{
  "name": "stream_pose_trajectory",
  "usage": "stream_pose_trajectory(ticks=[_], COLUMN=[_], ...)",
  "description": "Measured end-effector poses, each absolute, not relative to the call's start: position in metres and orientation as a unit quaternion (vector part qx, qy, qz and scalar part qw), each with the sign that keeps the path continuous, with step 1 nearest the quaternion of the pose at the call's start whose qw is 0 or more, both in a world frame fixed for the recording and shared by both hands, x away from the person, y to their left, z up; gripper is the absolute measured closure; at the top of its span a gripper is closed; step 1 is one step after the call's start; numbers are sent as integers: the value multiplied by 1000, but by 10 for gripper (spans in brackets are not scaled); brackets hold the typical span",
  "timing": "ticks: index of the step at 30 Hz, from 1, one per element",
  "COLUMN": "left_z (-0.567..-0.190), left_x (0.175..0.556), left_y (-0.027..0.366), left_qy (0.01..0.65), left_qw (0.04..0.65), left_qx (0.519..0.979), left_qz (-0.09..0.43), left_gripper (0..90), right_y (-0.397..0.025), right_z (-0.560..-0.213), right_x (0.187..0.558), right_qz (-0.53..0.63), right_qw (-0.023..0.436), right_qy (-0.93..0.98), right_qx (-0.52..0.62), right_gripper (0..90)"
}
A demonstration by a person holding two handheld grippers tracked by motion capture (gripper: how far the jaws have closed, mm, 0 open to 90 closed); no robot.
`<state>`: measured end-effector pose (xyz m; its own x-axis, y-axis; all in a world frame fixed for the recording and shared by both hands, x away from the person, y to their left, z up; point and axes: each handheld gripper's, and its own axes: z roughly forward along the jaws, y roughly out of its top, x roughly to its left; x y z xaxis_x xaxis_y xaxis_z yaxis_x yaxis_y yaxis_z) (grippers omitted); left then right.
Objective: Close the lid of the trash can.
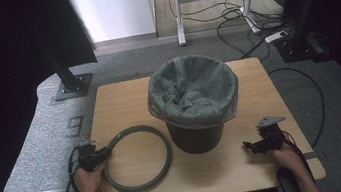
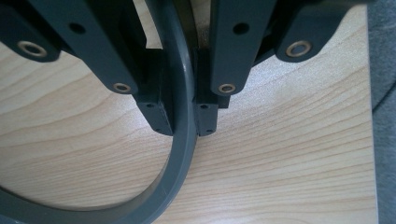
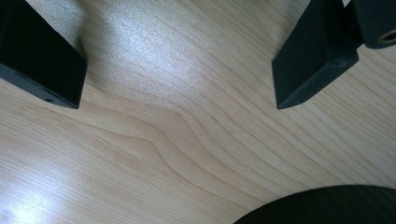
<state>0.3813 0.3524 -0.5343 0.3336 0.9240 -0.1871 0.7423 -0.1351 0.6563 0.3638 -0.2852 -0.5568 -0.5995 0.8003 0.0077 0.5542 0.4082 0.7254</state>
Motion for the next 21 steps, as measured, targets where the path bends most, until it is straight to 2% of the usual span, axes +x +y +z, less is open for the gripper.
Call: stream_pose_trajectory(ticks=[10, 21], left_z=[-504, -468], left_x=[386, 395], left_y=[368, 373], left_qy=[564, 557], left_qw=[362, 350], left_qx=[736, 746], left_qz=[102, 100], left_gripper=[787, 786], right_y=[-285, -285], right_z=[-557, -557], right_x=[364, 364], right_qz=[355, 354], right_qw=[174, 173], right_qy=[821, 821], right_qx=[413, 413], right_gripper=[31, 30])
